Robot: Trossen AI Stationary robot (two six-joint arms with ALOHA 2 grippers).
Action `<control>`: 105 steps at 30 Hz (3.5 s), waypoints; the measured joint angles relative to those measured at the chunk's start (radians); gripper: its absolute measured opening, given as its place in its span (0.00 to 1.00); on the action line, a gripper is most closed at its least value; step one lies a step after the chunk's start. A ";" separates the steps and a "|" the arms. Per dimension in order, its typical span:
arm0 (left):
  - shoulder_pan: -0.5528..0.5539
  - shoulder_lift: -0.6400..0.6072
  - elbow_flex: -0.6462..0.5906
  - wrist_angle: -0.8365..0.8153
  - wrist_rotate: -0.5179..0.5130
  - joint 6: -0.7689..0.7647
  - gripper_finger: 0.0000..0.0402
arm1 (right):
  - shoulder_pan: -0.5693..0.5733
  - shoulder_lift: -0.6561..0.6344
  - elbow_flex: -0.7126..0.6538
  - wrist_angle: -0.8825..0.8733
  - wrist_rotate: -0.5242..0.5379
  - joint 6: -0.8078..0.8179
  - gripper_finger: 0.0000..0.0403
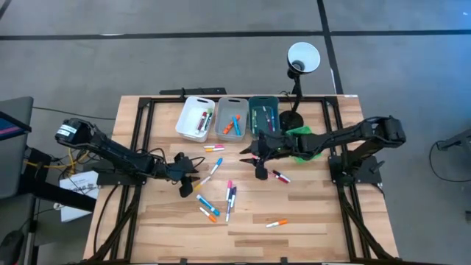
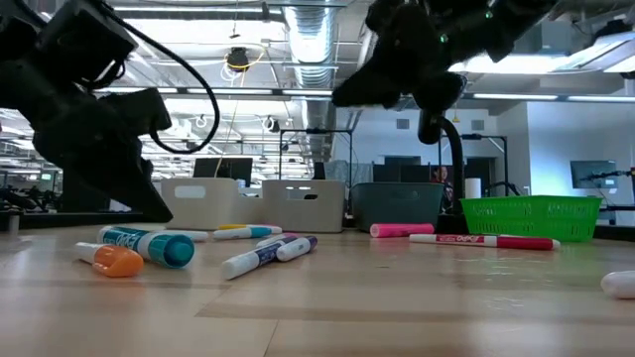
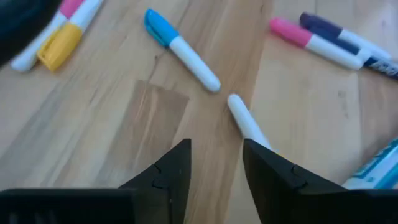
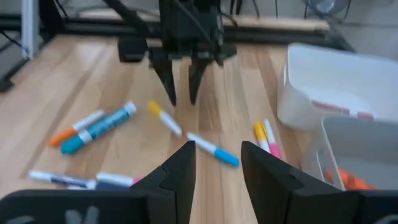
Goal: Pick & Place Markers
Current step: Put the violet marker pen into the blue bin
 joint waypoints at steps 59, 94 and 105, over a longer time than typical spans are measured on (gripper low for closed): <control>-0.285 0.343 0.064 0.302 0.039 0.252 0.36 | 0.005 0.140 0.107 0.060 -0.003 0.000 0.55; 0.428 -0.254 0.061 0.115 -0.268 0.206 0.21 | 0.003 0.139 0.107 0.057 -0.002 0.000 0.55; 0.642 -0.011 0.061 0.119 -0.172 0.044 0.21 | 0.003 0.139 0.107 0.057 -0.002 0.000 0.55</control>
